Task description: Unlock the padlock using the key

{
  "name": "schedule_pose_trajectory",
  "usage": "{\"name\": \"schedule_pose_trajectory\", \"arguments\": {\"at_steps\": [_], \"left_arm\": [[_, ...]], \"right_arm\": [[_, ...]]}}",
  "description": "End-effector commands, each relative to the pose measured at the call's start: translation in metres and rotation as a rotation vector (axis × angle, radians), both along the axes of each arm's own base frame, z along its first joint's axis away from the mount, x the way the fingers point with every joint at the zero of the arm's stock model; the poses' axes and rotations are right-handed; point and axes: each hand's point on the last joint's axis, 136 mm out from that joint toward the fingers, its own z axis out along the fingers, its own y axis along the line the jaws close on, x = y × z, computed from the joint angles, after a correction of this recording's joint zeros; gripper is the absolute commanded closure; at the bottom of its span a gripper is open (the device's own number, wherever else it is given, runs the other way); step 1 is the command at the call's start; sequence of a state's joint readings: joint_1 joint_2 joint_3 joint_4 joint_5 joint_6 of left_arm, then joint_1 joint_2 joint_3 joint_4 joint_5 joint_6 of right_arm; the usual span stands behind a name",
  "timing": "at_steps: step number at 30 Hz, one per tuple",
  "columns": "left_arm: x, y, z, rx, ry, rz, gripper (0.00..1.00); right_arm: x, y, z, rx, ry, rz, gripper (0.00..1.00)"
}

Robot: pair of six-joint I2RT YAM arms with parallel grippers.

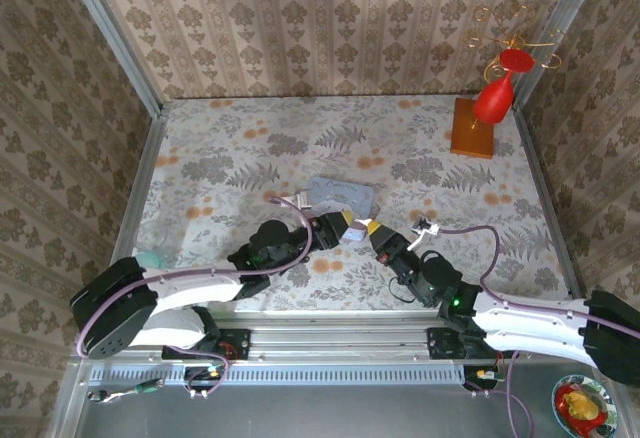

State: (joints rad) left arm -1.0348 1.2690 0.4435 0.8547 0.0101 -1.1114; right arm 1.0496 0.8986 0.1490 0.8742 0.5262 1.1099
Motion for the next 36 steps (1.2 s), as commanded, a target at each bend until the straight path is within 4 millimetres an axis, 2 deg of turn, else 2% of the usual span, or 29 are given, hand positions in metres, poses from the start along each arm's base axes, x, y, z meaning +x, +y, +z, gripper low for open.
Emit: {"name": "schedule_pose_trajectory", "arguments": {"at_steps": [1, 3, 6, 17, 21, 28, 32, 34, 36], "left_arm": [[0.004, -0.007, 0.032, -0.102, -0.015, 0.003, 0.57], [0.004, -0.007, 0.032, -0.101, -0.009, 0.005, 0.57], [0.004, -0.008, 0.034, -0.112, -0.008, -0.002, 0.65], [0.001, -0.009, 0.034, -0.119, 0.002, -0.024, 0.71], [-0.003, -0.013, 0.04, -0.135, -0.014, -0.05, 0.81], [-0.002, -0.013, 0.039, -0.121, -0.016, -0.051, 0.98], [0.002, -0.011, 0.034, -0.093, -0.003, -0.037, 1.0], [0.005, -0.005, 0.025, -0.043, 0.012, -0.016, 1.0], [0.01, 0.004, 0.018, 0.02, 0.013, 0.012, 1.0]], "right_arm": [[0.004, 0.001, 0.028, 0.129, -0.036, -0.042, 1.0], [0.004, 0.009, 0.027, 0.125, -0.028, -0.03, 1.0], [0.003, 0.015, 0.026, 0.137, -0.033, -0.022, 1.0], [0.006, 0.013, 0.027, 0.13, -0.029, -0.054, 1.0], [0.006, 0.014, 0.026, 0.124, -0.027, -0.059, 1.0], [0.006, 0.019, 0.024, 0.11, -0.021, -0.044, 1.0], [0.003, 0.029, 0.027, 0.016, -0.035, 0.003, 0.99], [0.0, 0.029, 0.024, -0.077, -0.031, 0.026, 0.74], [0.0, 0.018, 0.015, -0.169, -0.015, 0.018, 0.49]]}}
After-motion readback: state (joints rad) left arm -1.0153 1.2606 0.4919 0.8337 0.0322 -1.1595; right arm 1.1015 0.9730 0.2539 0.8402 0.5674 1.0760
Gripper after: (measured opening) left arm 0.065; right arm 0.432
